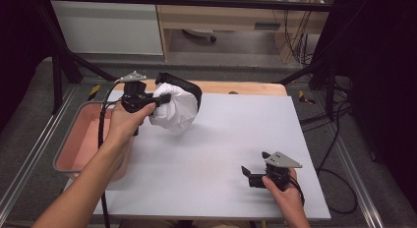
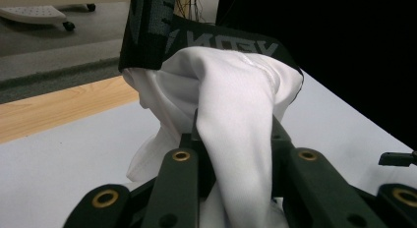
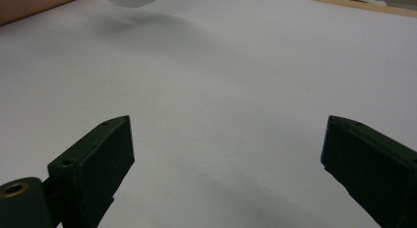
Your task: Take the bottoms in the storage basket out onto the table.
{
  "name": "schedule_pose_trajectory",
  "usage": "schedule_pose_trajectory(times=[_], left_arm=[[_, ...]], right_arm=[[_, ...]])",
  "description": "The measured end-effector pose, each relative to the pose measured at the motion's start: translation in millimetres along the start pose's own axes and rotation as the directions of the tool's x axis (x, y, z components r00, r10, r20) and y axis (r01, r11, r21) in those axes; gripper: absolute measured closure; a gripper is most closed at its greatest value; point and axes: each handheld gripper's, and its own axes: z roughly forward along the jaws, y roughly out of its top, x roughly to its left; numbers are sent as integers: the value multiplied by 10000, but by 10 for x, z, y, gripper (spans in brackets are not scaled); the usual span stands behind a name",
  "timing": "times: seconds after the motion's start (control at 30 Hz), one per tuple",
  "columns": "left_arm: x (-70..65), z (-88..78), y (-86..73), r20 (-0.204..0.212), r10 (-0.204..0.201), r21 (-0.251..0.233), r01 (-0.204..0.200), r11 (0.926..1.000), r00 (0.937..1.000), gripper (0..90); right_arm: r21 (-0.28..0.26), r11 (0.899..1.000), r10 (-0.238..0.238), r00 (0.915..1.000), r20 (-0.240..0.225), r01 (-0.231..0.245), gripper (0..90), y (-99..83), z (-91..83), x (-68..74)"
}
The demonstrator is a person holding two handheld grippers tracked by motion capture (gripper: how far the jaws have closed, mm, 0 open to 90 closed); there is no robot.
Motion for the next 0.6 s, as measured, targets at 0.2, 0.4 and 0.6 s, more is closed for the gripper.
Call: schedule_pose_trajectory(times=[0.2,0.4,0.6], left_arm=[[-13,28,-8,86,-84,-9,84,10000,9999,739],[-46,62,-7,196,-88,-1,88,10000,9998,738],[-96,124,-16,284,-65,87,62,9999,9996,738]], right_arm=[[-14,10000,6,10000,-1,-6,59,2,-4,-1],[-4,10000,-1,10000,-4,1,58,1,-4,-2],[-6,10000,-2,10000,-8,2,58,2,-4,-1]])
